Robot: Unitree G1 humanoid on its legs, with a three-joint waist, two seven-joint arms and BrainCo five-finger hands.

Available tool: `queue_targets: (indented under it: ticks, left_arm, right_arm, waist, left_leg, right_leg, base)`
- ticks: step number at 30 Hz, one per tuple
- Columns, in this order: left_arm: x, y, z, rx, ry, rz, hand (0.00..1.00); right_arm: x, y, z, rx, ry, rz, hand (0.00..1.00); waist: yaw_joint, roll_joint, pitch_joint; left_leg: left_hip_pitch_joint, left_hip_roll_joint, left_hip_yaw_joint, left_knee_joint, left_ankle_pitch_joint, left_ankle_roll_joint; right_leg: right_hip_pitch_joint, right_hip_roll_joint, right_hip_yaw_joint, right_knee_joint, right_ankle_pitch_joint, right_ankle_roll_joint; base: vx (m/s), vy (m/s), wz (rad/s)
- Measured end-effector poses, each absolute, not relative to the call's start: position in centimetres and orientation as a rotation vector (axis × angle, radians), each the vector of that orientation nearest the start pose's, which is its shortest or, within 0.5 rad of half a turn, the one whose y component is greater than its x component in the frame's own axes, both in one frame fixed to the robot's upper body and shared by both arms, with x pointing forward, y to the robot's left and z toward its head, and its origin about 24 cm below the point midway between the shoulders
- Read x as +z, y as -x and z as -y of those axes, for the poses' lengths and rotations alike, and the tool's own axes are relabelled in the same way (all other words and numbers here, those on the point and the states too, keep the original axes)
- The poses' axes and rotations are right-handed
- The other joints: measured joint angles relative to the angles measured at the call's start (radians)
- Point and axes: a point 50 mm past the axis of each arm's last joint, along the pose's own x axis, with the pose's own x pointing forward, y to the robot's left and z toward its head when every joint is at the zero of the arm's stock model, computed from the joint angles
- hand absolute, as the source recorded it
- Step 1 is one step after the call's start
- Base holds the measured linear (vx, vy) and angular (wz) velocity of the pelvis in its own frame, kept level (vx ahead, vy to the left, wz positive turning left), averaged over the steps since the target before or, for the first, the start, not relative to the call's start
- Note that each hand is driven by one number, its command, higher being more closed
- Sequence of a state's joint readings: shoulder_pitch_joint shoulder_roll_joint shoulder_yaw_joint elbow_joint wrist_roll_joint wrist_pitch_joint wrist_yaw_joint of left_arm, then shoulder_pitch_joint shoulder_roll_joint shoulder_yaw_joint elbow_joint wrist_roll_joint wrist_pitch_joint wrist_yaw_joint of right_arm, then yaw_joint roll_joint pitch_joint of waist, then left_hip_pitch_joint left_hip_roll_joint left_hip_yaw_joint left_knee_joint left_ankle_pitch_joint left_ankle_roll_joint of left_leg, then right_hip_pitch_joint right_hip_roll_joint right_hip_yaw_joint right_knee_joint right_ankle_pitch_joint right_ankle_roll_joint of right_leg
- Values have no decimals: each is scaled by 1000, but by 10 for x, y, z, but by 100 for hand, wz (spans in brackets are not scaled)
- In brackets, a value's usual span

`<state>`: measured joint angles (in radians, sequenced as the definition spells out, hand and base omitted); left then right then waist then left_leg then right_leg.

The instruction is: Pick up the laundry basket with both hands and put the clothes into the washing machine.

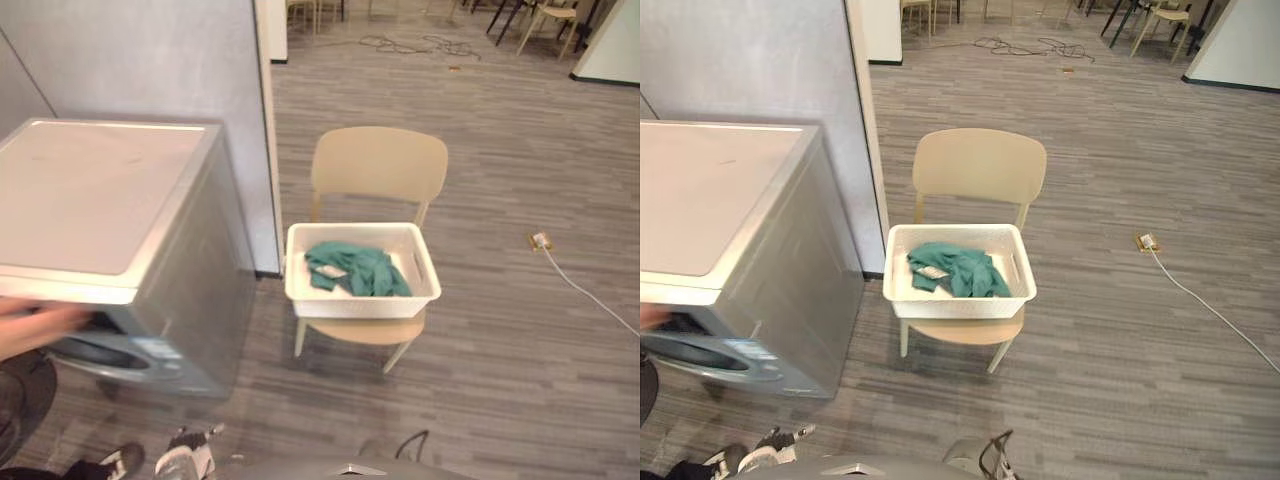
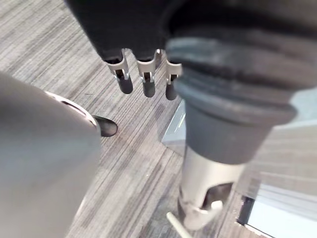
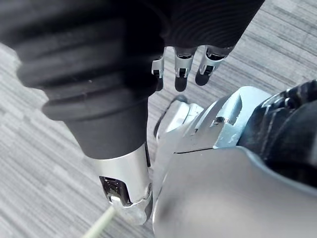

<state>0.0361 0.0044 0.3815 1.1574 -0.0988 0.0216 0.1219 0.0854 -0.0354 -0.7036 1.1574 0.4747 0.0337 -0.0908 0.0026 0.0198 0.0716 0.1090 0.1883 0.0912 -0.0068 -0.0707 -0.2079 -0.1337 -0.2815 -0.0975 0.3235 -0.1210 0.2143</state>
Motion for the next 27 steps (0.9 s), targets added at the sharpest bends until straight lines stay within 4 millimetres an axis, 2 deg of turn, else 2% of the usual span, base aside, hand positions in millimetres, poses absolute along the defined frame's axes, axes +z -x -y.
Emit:
queue_targets:
  ticks: [1,2,4,5,7,8,9,11,12,13,14,15,16,17,18,21,24,27]
  left_arm:
    - [-172,-74,-187,536,278,-1210,0]
    - [-172,-73,-187,553,292,-1211,0]
    - [-172,-69,-195,598,313,-1203,0]
    - [-171,-70,-196,603,317,-1195,0]
    - [-167,-79,-208,631,322,-1139,0]
    - [-165,-81,-210,632,317,-1126,0]
    - [-163,-86,-213,620,299,-1105,0]
    - [-162,-90,-210,581,268,-1101,0]
    - [-162,-92,-208,571,266,-1101,0]
    - [-163,-92,-207,570,269,-1101,0]
    - [-163,-91,-203,558,266,-1107,0]
    - [-164,-90,-201,539,250,-1115,0]
    - [-164,-89,-200,534,244,-1120,0]
    - [-165,-82,-201,512,198,-1145,0]
    - [-164,-83,-207,498,147,-1147,0]
    - [-162,-84,-220,462,42,-1150,0]
    - [-162,-87,-216,386,-36,-1153,0]
    - [-161,-91,-213,330,-84,-1146,0]
  right_arm:
    - [-168,-40,237,-1043,-732,-1049,0]
    - [-168,-40,239,-1049,-735,-1046,0]
    - [-167,-44,238,-1039,-734,-1040,0]
    - [-167,-46,238,-1032,-730,-1037,0]
    - [-165,-63,239,-983,-700,-1011,0]
    - [-164,-67,238,-963,-687,-1010,0]
    - [-159,-86,240,-910,-658,-973,0]
    - [-148,-113,246,-826,-588,-883,0]
    - [-135,-133,250,-780,-542,-801,0]
    - [-126,-145,253,-759,-521,-745,0]
    - [-108,-166,257,-716,-493,-632,0]
    - [-86,-185,261,-674,-467,-511,0]
    - [-74,-193,262,-656,-455,-445,0]
    - [-49,-208,263,-614,-427,-315,0]
    - [-34,-215,255,-579,-424,-242,0]
    - [-3,-226,245,-493,-335,-106,0]
    - [20,-235,244,-434,-182,-23,0]
    - [36,-252,233,-260,3,5,0]
  waist:
    - [-1,35,4]
    - [-2,38,6]
    - [-7,22,-1]
    - [-10,20,0]
    - [-5,-10,24]
    - [3,-14,32]
    - [12,-10,45]
    - [11,-2,56]
    - [8,9,59]
    - [5,15,63]
    - [1,21,65]
    - [0,21,65]
    - [1,23,65]
    - [5,41,59]
    - [6,12,60]
    - [10,-38,61]
    - [16,-35,57]
    - [25,-28,56]
  left_leg:
    - [10,45,-13,2,26,-6]
    - [12,67,-19,5,48,-18]
    - [-41,122,-59,59,114,-6]
    - [-67,132,-68,86,128,3]
    - [-171,145,-72,239,180,75]
    - [-194,150,-59,282,194,93]
    - [-227,171,-17,355,215,123]
    - [-264,203,82,419,241,157]
    - [-286,214,146,456,253,177]
    - [-302,210,172,486,217,171]
    - [-307,155,201,492,91,139]
    - [-295,67,211,406,31,123]
    - [-278,22,212,321,33,120]
    - [-230,-13,242,190,70,155]
    - [-221,-36,241,168,82,150]
    - [-209,-79,239,107,103,165]
    - [-173,-124,232,28,135,181]
    - [-161,-142,228,-36,168,184]
  right_leg:
    - [18,51,-27,18,-23,-28]
    - [29,71,-42,25,-35,-40]
    - [78,125,-118,-12,-51,-77]
    - [96,135,-144,-33,-48,-85]
    - [154,159,-197,-108,-30,-114]
    - [169,164,-201,-120,-24,-122]
    - [191,176,-212,-143,-14,-135]
    - [206,183,-216,-177,-7,-142]
    - [213,181,-215,-195,-3,-144]
    - [226,175,-212,-211,2,-145]
    - [236,154,-211,-236,22,-138]
    - [234,130,-212,-244,35,-130]
    - [232,125,-212,-247,38,-126]
    - [225,150,-200,-250,35,-118]
    - [225,142,-192,-256,37,-110]
    - [224,113,-203,-275,41,-103]
    - [240,89,-219,-286,44,-98]
    - [230,85,-223,-293,48,-91]
  base:
    - [223,-388,21]
    - [195,-394,37]
    - [160,-391,66]
    - [148,-401,82]
    - [86,-332,61]
    - [34,-220,25]
    - [22,-148,5]
    - [15,-101,9]
    - [36,-49,11]
    - [58,6,4]
    - [68,66,-4]
    - [48,103,-9]
    - [71,180,-23]
    - [98,153,-17]
    - [104,139,-15]
    - [63,61,12]
    - [64,83,20]
    - [14,36,3]
